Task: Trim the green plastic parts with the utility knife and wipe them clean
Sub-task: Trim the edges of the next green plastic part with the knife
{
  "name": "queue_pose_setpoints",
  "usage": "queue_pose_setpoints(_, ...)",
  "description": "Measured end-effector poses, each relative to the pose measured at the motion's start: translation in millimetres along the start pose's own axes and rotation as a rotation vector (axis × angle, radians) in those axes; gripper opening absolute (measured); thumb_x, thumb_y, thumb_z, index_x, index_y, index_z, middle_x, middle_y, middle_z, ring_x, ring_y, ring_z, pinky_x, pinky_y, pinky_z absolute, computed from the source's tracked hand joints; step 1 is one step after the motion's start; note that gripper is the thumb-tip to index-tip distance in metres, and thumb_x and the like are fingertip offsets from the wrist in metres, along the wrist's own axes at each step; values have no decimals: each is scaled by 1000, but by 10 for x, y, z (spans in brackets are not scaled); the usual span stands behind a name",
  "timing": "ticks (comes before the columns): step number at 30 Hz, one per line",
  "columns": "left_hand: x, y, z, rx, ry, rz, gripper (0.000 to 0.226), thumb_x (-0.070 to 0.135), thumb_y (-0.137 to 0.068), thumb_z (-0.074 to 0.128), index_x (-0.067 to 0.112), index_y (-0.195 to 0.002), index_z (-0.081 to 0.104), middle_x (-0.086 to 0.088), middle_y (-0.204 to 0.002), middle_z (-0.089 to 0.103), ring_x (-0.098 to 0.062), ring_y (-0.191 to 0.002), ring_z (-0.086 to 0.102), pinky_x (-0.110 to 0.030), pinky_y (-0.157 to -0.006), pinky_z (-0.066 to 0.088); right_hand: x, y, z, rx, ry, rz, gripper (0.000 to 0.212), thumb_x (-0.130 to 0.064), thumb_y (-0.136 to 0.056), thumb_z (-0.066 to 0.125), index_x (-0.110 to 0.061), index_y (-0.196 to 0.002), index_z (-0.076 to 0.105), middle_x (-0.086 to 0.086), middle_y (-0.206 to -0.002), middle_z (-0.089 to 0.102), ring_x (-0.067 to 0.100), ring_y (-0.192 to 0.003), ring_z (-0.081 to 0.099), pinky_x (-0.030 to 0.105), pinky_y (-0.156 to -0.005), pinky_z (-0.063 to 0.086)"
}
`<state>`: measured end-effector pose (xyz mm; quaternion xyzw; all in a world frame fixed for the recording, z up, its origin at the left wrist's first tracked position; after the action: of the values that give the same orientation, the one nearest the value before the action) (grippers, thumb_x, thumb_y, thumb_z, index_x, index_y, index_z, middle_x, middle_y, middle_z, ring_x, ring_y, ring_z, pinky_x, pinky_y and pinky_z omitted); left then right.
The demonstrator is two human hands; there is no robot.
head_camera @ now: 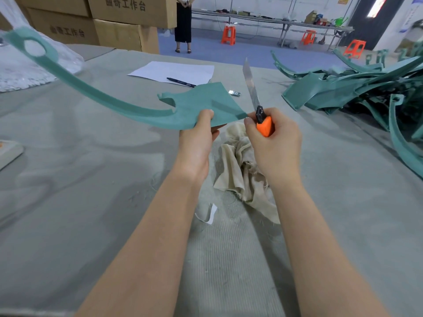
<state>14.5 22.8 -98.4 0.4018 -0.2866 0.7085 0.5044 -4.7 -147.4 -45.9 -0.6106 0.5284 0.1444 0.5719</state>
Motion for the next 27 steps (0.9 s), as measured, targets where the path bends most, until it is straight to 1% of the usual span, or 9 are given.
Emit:
queue_pose_setpoints(4,6,-6,-18,10,-21,17,18,11,-93,52,27,-88,58,9,-93,66,-20,-99,64,-22,-75,49,-2,-1,13,-3,137,-37,13,-21,-87,64,-21,-78,55,-10,-59,47,14,-63,44,29,-62,38)
queue_pose_setpoints(8,-4,-10,-7,-10,6,-4,17,11,-92,52,26,-90,60,3,-102,68,-22,-105,66,-23,-77,51,70,-15,-14,2,140,22,12,-19,-87,61,-16,-76,56,-8,-57,45,13,-57,40,29,-59,34)
queue_pose_setpoints(10,-14,-17,-12,-14,50,-28,17,10,-93,51,25,-91,59,-1,-104,68,-19,-97,69,-23,-79,52,142,-36,-65,25,138,87,13,-19,-86,59,-13,-75,56,-7,-56,45,14,-55,39,30,-59,34)
queue_pose_setpoints(13,-44,-34,-26,-15,119,-70,13,10,-94,50,22,-95,56,-3,-101,66,-14,-81,69,-23,-78,52,190,-70,-147,41,109,138,26,-21,-86,58,3,-76,56,17,-64,58,35,-66,48,39,-63,40)
queue_pose_setpoints(15,-66,-47,-49,-7,136,-90,11,11,-95,49,20,-99,55,-4,-102,66,-14,-80,69,-23,-77,51,224,-83,-185,32,83,173,34,-25,-88,57,7,-77,53,27,-75,61,40,-70,54,42,-65,45)
queue_pose_setpoints(18,-94,-54,-64,0,145,-112,10,11,-95,49,19,-98,55,-5,-100,66,-13,-81,69,-23,-75,51,259,-94,-140,-46,26,220,9,-15,-88,54,-12,-83,60,10,-81,69,23,-67,56,35,-69,47)
queue_pose_setpoints(20,-106,-52,-68,3,148,-118,10,11,-95,49,19,-95,55,-5,-99,66,-13,-79,69,-22,-74,51,247,-77,-72,-102,-10,228,27,-5,-85,51,-19,-106,61,-7,-90,65,17,-79,57,35,-80,48)
queue_pose_setpoints(24,-123,-55,-61,-1,144,-130,9,12,-95,49,18,-97,55,-6,-99,66,-13,-79,69,-22,-73,51,221,-57,-60,-69,-85,229,17,-9,-90,53,-20,-99,60,3,-77,69,10,-59,58,32,-65,50)
queue_pose_setpoints(27,-136,-60,-58,-10,148,-143,9,12,-95,49,16,-100,55,-7,-101,67,-13,-79,70,-22,-72,51,230,-94,-72,-62,-81,202,23,-6,-91,48,-18,-105,62,-9,-79,64,-1,-64,58,21,-68,48)
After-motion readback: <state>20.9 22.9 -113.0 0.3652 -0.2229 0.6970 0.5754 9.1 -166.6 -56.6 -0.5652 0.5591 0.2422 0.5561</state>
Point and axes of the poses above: each hand's wrist, its own y-axis away from the middle knuckle, its own z-axis out of the palm, x = y × z, the point moved 10 cm from there along -y, towards the middle knuckle
